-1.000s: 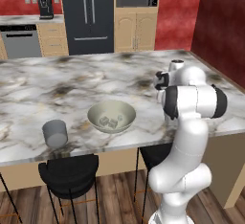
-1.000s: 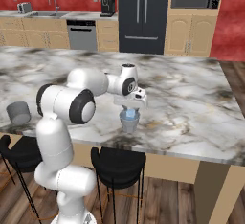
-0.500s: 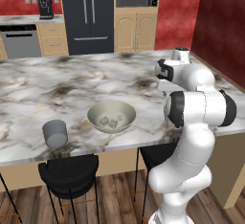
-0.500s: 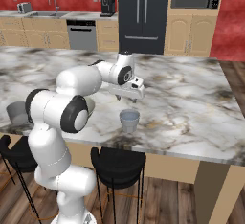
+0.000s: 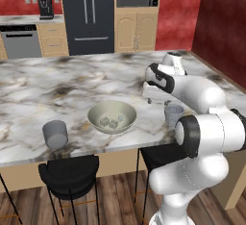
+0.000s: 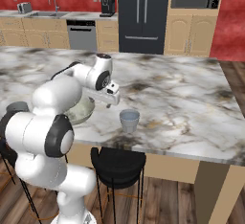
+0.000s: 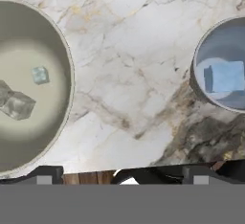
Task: There are four ice cubes in the ice bowl. Place two ice cubes in each glass of water.
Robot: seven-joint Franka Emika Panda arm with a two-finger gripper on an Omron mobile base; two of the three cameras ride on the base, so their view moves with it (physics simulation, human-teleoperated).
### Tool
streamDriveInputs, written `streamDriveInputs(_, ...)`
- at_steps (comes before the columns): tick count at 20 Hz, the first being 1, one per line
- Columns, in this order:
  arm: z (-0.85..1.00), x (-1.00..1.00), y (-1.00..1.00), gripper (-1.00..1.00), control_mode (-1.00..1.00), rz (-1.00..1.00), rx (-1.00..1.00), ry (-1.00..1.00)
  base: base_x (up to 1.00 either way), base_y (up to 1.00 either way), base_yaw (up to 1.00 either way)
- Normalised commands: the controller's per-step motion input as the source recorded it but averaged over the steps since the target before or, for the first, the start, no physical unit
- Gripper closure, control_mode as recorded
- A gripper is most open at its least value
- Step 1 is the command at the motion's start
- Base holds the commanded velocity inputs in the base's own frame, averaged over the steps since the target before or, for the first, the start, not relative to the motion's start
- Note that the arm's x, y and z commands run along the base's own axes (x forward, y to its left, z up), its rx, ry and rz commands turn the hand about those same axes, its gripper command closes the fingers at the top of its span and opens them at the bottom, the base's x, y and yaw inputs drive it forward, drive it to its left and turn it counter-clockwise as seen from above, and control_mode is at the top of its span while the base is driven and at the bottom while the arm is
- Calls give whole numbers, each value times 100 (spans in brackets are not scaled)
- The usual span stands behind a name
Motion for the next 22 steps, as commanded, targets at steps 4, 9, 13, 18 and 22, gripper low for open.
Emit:
streamDriveInputs(4,0,-15,100,-100,-100,0,1,0,0,0,0)
streamDriveInputs(9,-9,0,100,-100,-100,13,0,6,0,0,0)
streamDriveInputs(13,-28,0,100,-100,-100,44,0,11,0,0,0)
streamDriveInputs(18,-41,0,98,-100,-100,59,-1,3,0,0,0)
streamDriveInputs(22,-8,17,20,-100,-100,11,-14,-3,0,0,0)
